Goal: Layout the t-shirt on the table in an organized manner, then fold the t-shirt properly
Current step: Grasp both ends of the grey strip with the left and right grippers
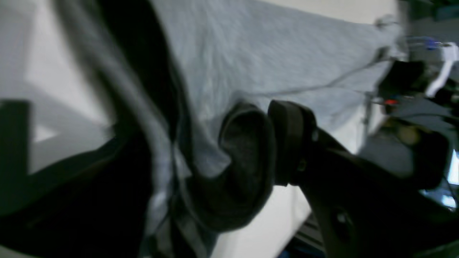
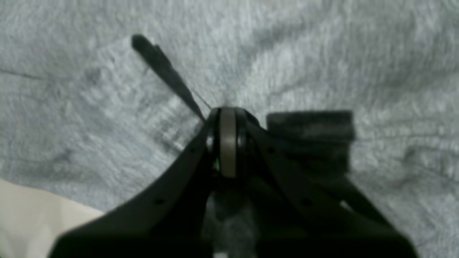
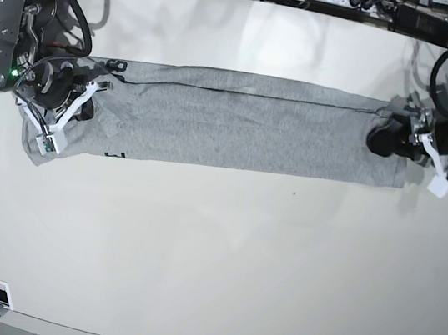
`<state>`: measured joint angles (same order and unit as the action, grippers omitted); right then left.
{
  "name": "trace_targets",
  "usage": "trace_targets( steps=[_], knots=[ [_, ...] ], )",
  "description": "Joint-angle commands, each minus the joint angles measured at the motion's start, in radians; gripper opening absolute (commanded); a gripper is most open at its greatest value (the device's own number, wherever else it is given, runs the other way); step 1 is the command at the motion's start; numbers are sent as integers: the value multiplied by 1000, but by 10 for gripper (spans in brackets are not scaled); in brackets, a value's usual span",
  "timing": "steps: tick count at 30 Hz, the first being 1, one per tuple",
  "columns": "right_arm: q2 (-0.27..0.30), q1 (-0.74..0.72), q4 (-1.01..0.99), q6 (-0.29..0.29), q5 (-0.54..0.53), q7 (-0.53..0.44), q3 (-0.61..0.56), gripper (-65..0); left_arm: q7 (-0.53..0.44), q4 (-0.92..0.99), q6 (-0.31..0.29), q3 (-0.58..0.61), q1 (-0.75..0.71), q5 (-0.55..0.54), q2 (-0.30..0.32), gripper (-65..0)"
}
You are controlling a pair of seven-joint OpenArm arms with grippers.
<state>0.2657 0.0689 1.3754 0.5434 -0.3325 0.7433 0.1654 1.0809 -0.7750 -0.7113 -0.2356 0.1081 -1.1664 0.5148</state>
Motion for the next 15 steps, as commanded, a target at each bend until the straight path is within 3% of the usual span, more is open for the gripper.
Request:
trace_targets(
  steps=[1,3,8,15],
  knots=[
    [14,-14,16,6,-11,-18,5,-650,49,-9,13,14,3,22,12,-299],
    [14,-14,16,6,-11,-18,5,-650,43,-29,13,33,4,25,15,-333],
    [14,-14,16,7,-11,-18,5,-650,-74,-76,13,31,6,105,33,-540],
    [14,-14,16,7,-11,-18,5,-650,-115,-77,13,29,8,175,35,-650]
  ],
)
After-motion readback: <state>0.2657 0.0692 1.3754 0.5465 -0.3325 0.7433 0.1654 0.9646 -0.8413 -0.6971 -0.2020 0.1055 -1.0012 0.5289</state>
